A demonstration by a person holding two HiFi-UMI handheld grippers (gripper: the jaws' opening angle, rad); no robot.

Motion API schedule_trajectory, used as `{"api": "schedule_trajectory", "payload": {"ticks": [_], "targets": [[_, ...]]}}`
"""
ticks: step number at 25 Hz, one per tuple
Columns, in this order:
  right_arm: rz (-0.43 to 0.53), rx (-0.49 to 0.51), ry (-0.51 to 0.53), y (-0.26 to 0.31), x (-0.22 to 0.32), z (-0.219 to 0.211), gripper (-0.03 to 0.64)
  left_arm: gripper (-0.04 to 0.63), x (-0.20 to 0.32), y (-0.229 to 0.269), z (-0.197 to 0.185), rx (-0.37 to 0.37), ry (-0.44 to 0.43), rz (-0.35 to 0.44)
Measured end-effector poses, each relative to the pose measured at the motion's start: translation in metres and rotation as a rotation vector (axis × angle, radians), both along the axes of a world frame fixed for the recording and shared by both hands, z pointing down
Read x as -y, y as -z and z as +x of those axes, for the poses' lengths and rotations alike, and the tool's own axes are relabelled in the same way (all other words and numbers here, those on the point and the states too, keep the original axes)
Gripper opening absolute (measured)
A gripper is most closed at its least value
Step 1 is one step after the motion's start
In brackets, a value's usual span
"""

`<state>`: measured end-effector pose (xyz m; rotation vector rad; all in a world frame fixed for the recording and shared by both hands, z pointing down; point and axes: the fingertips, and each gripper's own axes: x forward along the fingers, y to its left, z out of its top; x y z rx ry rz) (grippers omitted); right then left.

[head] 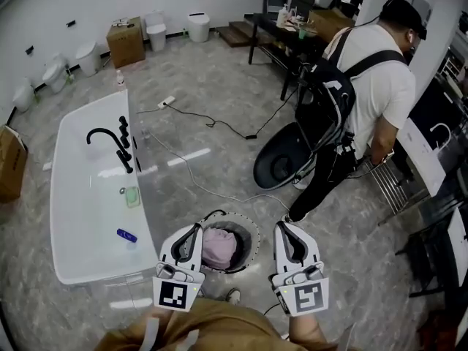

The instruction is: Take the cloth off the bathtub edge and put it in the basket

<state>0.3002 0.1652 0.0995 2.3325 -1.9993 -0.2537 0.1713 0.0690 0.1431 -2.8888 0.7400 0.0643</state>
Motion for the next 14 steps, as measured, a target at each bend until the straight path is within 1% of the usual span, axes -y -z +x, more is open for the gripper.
{"api": "schedule_trajectory", "payload": {"ticks": [5, 14], "targets": [[0.025, -0.009, 0.004, 0.012, 0.001, 0.004, 0.005, 0.006, -0.002, 0.014, 0.007, -0.003, -0.006, 0.03], [0.06, -0.036, 0.001, 0.014, 0.004, -0.008, 0.005, 0.006, 0.007, 0.012, -0.007, -0.037, 0.011, 0.054]]}}
